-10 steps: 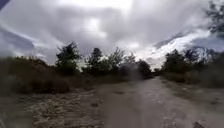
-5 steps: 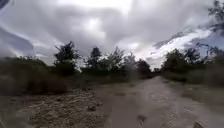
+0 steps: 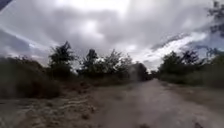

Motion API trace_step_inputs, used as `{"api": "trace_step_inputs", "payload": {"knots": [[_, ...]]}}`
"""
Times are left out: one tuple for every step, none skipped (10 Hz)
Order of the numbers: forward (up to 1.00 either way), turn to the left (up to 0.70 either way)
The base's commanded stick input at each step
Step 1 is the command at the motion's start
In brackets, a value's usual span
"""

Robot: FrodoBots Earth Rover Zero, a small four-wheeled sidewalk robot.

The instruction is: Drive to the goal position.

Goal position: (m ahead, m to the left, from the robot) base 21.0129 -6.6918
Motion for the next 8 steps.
{"api": "trace_step_inputs", "payload": {"knots": [[0.45,0.0],[0.45,0.0],[0.45,0.0],[0.45,0.0],[0.45,0.0],[0.45,0.0],[0.45,0.0],[0.45,0.0]]}}
